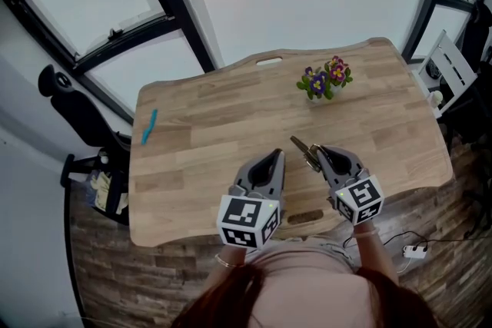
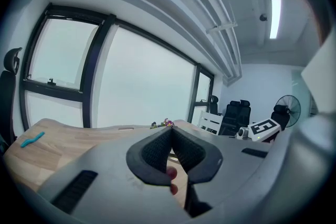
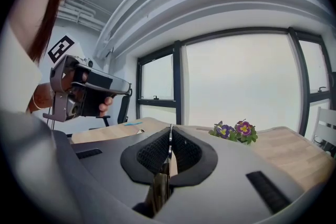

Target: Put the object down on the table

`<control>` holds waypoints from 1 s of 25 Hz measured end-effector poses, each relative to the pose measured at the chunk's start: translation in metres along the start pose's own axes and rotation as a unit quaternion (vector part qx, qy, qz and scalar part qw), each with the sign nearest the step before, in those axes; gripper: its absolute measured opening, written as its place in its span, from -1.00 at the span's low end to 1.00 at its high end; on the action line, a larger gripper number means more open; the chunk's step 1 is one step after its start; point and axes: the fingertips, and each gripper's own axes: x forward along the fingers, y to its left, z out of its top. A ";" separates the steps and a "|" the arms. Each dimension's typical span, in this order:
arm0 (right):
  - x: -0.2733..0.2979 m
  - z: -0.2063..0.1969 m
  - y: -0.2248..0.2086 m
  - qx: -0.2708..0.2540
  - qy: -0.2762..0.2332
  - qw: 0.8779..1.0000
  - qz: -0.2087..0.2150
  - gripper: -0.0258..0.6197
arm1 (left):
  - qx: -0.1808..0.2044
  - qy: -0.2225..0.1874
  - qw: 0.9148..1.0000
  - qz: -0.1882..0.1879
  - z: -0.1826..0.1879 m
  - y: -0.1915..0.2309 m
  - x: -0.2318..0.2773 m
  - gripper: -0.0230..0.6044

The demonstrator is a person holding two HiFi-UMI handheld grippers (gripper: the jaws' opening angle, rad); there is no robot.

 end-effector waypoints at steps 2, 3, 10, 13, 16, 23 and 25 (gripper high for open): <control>0.005 -0.005 -0.002 -0.002 0.006 1.000 -0.007 -0.91 | -0.001 0.002 1.000 -0.004 -0.001 0.005 0.002 -0.92; 0.007 -0.007 -0.003 -0.002 0.009 1.000 -0.011 -0.91 | -0.002 0.003 1.000 -0.005 -0.001 0.008 0.004 -0.92; 0.021 -0.019 -0.002 -0.012 0.028 0.999 -0.015 -0.91 | -0.009 0.003 1.000 -0.014 0.000 0.018 0.013 -0.92; 0.027 -0.026 -0.004 -0.023 0.036 0.999 -0.012 -0.91 | -0.012 0.002 1.000 -0.012 0.000 0.022 0.016 -0.92; 0.033 -0.036 -0.007 -0.030 0.048 0.998 -0.008 -0.91 | -0.015 -0.001 1.000 -0.005 0.001 0.028 0.019 -0.92; 0.047 -0.064 -0.012 -0.049 0.077 0.996 0.004 -0.91 | -0.028 0.000 1.000 0.013 -0.002 0.039 0.026 -0.92; 0.051 -0.071 -0.014 -0.060 0.084 0.995 0.005 -0.91 | -0.028 0.000 0.999 0.018 -0.004 0.043 0.028 -0.92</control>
